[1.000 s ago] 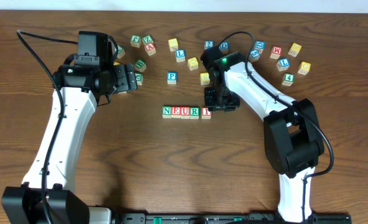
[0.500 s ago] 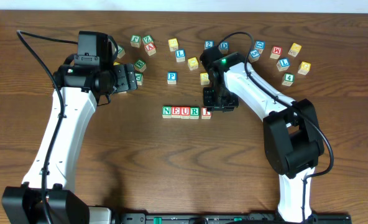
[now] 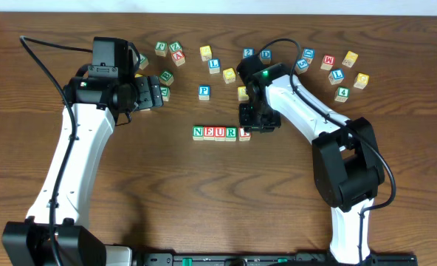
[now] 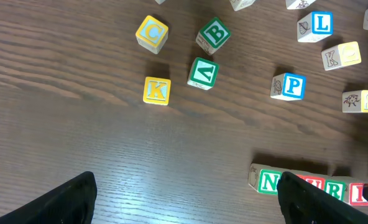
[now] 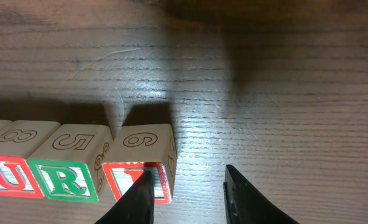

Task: Spell out NEURIPS
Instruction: 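Lower the I block right of the green R and release, then push the I block leftward against the R block with the right gripper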

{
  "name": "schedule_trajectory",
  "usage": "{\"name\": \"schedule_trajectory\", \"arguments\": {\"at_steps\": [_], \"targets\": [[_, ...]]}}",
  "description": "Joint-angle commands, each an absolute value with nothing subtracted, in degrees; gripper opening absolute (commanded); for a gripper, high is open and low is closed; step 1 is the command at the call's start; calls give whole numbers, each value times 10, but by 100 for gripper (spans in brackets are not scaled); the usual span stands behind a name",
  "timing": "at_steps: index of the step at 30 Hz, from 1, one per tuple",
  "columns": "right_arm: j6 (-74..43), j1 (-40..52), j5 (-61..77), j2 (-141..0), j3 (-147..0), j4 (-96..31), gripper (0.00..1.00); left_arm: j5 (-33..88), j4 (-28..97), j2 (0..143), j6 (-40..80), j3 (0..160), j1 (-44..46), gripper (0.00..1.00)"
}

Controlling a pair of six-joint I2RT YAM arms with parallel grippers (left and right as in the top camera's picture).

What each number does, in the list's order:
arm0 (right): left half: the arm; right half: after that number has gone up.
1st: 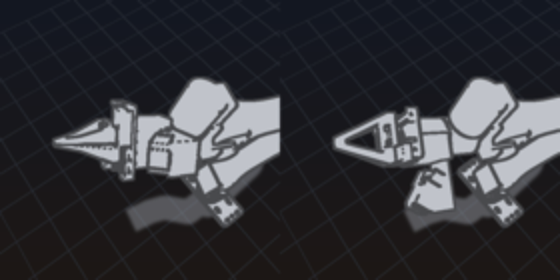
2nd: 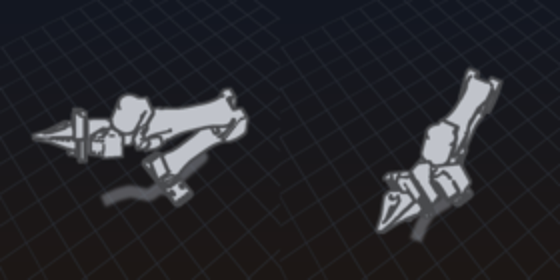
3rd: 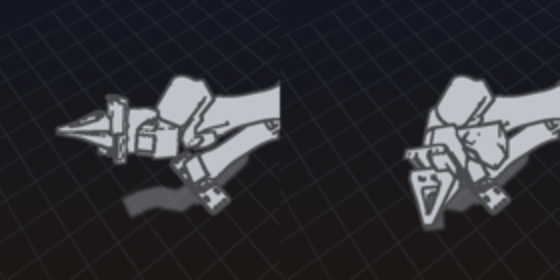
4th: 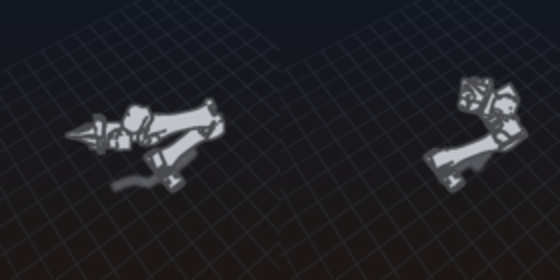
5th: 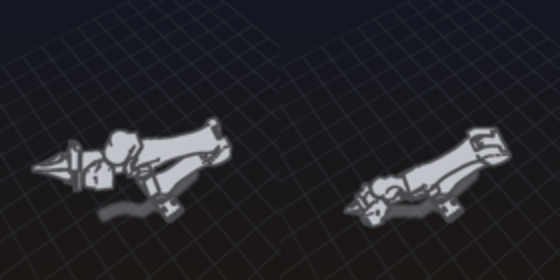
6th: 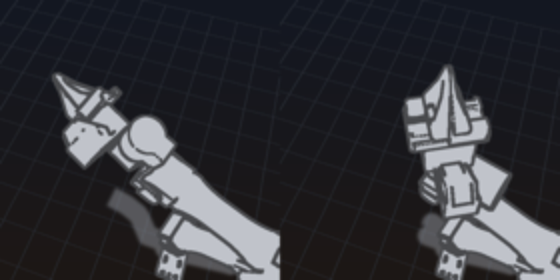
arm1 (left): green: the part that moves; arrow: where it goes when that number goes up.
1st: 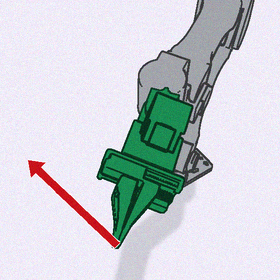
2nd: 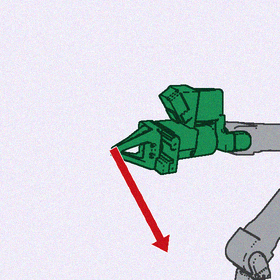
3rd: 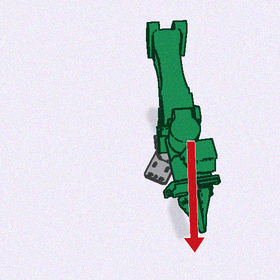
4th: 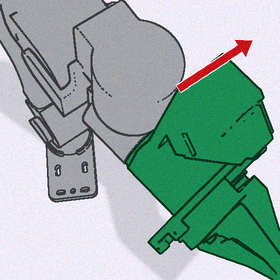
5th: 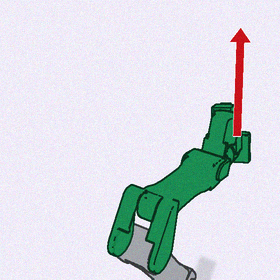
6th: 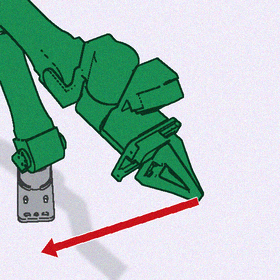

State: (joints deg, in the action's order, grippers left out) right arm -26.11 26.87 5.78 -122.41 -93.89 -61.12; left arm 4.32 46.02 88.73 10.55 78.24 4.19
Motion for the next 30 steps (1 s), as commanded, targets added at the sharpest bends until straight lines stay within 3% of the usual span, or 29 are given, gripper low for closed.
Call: {"name": "schedule_trajectory", "arguments": {"at_steps": [1,10,17,30], "targets": [[-260,262,66,-1228,-952,-622,33,40,460,892,108,790,39,91],[-249,244,66,-1214,-969,-651,32,40,460,892,108,790,39,91],[-235,235,53,-1213,-965,-648,38,40,459,892,108,790,39,91],[-232,241,36,-1213,-889,-569,36,40,459,892,108,790,39,91]]}}
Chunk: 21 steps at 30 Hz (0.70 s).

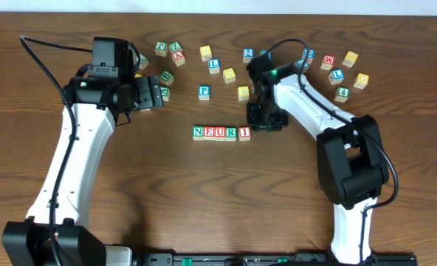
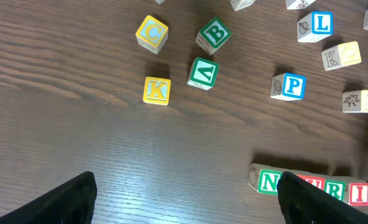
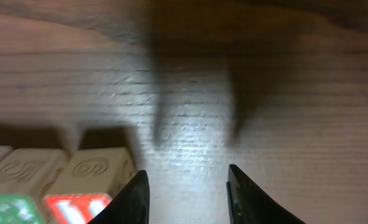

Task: Spell out NEURIPS
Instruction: 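Push the I block leftward against the R block with the right gripper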

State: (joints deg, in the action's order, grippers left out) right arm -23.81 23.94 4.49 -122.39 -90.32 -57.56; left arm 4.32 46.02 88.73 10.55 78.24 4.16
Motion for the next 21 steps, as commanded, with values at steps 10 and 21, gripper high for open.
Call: {"name": "schedule_trajectory", "arguments": {"at_steps": [10,21], "targets": [[-231,244,36,-1213,-879,-561,36,40,459,892,108,790,39,91],[-231,264,36,-1213,-879,-555,37,40,459,892,108,790,39,91]]}}
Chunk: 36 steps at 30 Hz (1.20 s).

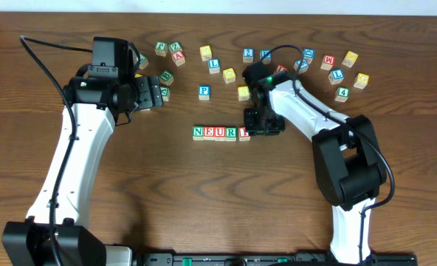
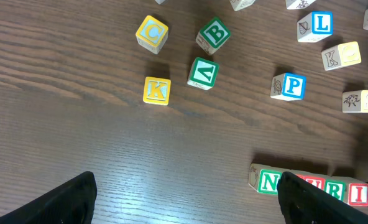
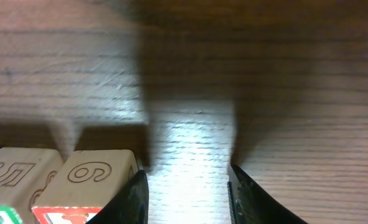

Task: Spell out NEURIPS
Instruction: 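Push the I block leftward against the R block with the right gripper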

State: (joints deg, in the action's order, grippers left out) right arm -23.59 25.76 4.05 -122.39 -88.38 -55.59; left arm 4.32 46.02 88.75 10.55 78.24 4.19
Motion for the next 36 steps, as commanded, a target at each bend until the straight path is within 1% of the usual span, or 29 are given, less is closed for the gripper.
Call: {"name": "schedule_trajectory", "arguments": {"at_steps": [1,26,36], "targets": [[-231,264,36,-1213,-879,-555,37,40,459,892,108,790,39,91],[-244,275,63,-1213,-879,-557,36,40,459,892,108,790,39,91],[-248,275,64,-1213,-879,-560,37,40,460,892,108,790,39,91]]}}
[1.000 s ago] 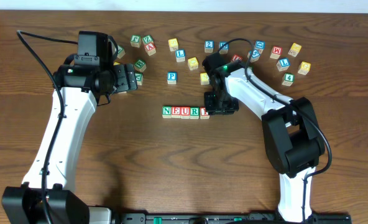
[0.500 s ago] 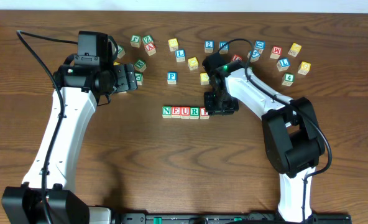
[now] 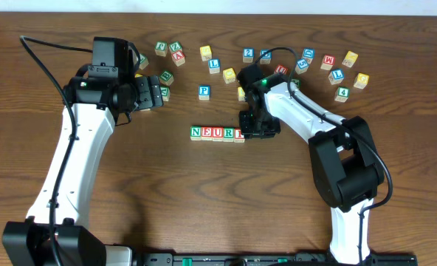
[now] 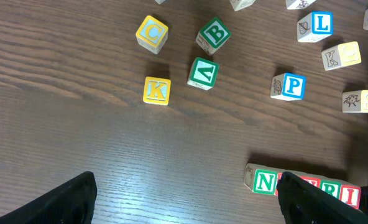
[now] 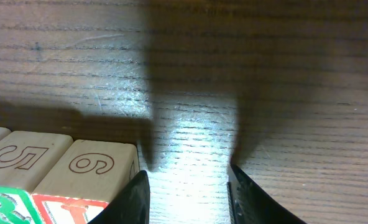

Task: Spell out NEURIPS
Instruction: 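Push the I block leftward against the R block with the right gripper, then raise the right gripper and move it to the upper right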

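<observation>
The blocks N, E, U, R, I stand in a tight row in mid-table. The red I block, with a 6 on its side, ends the row on the right. My right gripper is open and empty just right of it, its left finger against the I block's side. A blue P block lies behind the row, and a yellow S block lies right of it. My left gripper hovers open and empty at the left; the green N block shows by its right finger.
Loose letter blocks are scattered along the far side: K, B, C and L on the left, several more at the far right. The right arm reaches across behind the row's right end.
My right gripper has moved left against the I block, and the whole row sits slightly further left. The left arm has not moved.
My right gripper stood open with its left finger on the I block at the row's end. Then it was off to the right, clear of the block. Later it was back beside the block, and now it touches it, with the row shifted left.
</observation>
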{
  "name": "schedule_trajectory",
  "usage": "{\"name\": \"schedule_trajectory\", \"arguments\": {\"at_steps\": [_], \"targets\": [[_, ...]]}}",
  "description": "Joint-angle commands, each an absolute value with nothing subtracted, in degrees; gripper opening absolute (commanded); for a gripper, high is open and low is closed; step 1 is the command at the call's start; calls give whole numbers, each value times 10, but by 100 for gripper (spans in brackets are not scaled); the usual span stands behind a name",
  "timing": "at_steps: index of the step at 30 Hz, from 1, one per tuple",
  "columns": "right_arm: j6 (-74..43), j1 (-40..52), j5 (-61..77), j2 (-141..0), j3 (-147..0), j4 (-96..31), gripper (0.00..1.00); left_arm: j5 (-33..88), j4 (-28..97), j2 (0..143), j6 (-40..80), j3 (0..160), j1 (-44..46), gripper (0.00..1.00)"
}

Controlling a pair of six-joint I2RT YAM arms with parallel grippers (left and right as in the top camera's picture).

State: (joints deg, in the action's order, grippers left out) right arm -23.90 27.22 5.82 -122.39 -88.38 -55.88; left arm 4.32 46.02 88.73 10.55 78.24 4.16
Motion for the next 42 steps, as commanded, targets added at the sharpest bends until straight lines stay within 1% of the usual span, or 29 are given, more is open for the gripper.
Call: {"name": "schedule_trajectory", "arguments": {"at_steps": [1,7,18,32,42], "targets": [[-248,275,64,-1213,-879,-559,37,40,460,892,108,790,39,91],[-248,259,64,-1213,-891,-564,38,40,460,892,108,790,39,91],[-227,237,62,-1196,-944,-608,36,40,459,892,108,790,39,91],[-205,224,55,-1122,-978,-630,41,40,460,892,108,790,39,91],[-185,201,55,-1061,-978,-630,43,40,460,892,108,790,39,91]]}}
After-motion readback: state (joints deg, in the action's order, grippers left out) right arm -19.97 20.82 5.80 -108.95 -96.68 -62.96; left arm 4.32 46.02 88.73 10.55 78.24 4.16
